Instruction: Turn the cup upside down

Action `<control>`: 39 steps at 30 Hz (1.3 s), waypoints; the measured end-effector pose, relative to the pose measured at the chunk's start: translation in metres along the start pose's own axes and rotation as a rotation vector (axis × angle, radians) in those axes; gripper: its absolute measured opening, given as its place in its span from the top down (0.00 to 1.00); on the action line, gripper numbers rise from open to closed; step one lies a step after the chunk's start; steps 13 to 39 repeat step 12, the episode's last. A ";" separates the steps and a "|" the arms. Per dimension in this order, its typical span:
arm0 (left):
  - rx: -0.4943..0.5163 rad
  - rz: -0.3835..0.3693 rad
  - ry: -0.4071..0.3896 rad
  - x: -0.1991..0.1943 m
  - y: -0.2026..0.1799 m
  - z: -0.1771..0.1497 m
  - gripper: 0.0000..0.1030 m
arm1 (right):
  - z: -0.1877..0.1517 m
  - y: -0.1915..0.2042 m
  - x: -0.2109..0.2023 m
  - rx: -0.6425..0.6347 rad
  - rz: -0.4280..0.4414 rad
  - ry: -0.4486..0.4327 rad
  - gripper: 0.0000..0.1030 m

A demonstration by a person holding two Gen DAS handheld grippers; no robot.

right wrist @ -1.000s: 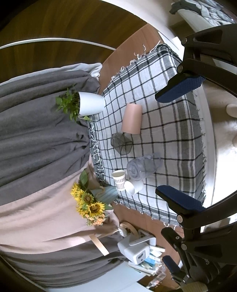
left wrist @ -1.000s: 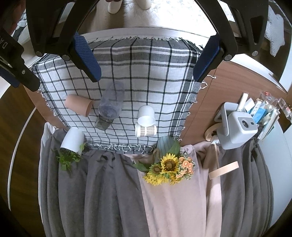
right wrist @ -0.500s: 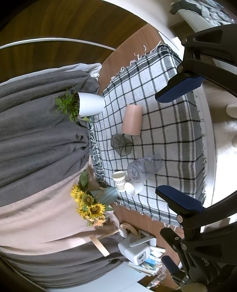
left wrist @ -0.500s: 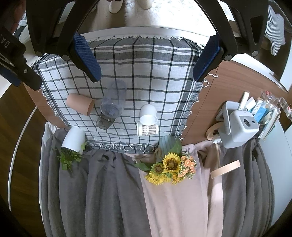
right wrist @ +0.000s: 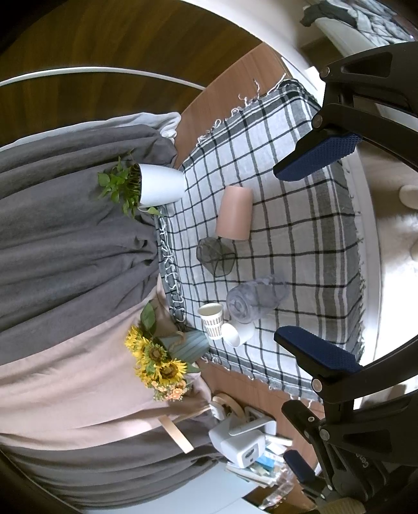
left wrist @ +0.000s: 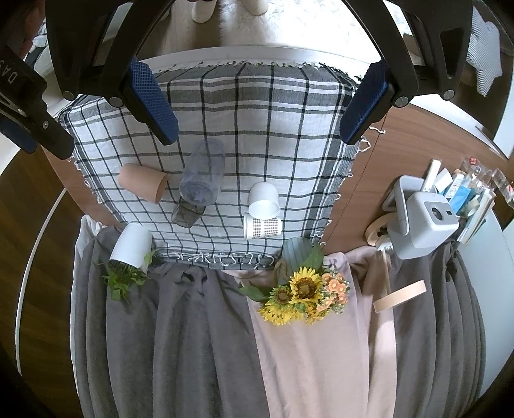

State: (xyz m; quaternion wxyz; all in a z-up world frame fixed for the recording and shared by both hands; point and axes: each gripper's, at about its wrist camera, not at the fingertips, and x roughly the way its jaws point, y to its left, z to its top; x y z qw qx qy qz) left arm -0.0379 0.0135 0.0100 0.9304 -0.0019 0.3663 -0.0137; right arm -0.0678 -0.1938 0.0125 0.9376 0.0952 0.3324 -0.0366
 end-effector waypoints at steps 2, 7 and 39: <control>0.001 -0.002 0.000 0.001 -0.001 0.001 0.00 | 0.000 0.000 0.000 0.000 -0.002 0.001 0.11; 0.004 -0.003 0.001 0.002 -0.003 0.003 0.01 | 0.000 0.000 0.000 0.000 -0.002 0.000 0.11; 0.014 -0.010 0.006 0.005 -0.005 0.006 0.01 | 0.001 -0.003 0.001 0.002 -0.004 0.005 0.11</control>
